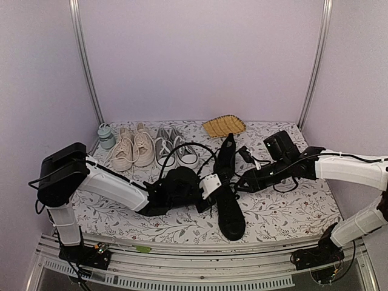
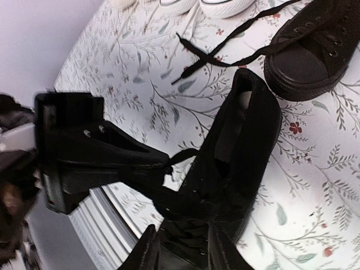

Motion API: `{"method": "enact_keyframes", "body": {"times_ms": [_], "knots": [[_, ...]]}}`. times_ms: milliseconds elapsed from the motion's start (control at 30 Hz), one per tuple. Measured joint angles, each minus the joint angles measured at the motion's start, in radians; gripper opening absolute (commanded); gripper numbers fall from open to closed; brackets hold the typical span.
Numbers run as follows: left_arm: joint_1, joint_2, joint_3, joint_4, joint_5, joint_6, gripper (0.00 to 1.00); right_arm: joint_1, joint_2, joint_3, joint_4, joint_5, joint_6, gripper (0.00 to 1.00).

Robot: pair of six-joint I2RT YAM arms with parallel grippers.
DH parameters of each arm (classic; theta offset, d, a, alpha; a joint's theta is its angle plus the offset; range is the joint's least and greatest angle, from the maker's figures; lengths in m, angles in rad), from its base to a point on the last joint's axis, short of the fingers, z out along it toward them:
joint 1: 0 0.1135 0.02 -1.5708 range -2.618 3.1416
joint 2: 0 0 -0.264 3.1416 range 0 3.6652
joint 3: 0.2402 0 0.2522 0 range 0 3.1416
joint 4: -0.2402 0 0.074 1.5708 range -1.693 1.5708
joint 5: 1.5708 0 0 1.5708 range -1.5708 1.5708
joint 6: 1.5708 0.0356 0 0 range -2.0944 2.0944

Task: Tie the shoes
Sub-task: Adjust the crossed shoelace on the shoe.

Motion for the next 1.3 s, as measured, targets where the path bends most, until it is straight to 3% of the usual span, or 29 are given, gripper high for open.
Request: {"method": "enact_keyframes", "body": {"times_ms": [133, 267, 533, 700, 967, 1167, 1300], "knots": [[0.005, 0.007, 0.001, 0.001, 0.010, -0.013, 0.00, 0.049, -0.119, -0.111, 0.112, 0.019, 0.106, 0.11], [0.011, 0.020, 0.001, 0.000, 0.013, -0.023, 0.00, 0.119, -0.122, -0.205, 0.245, 0.036, 0.224, 0.06], [0.016, 0.024, 0.003, 0.000, 0.018, -0.029, 0.00, 0.136, -0.015, -0.244, 0.355, 0.102, 0.341, 0.09], [0.019, 0.024, 0.003, 0.000, 0.018, -0.029, 0.00, 0.136, 0.046, -0.244, 0.391, 0.143, 0.355, 0.15], [0.022, 0.024, 0.003, -0.001, 0.018, -0.030, 0.00, 0.136, 0.105, -0.225, 0.418, 0.172, 0.357, 0.16], [0.023, 0.024, 0.003, 0.000, 0.018, -0.029, 0.00, 0.136, 0.118, -0.211, 0.410, 0.194, 0.343, 0.01], [0.023, 0.024, 0.003, 0.000, 0.018, -0.030, 0.00, 0.136, 0.117, -0.198, 0.387, 0.212, 0.335, 0.00]]}}
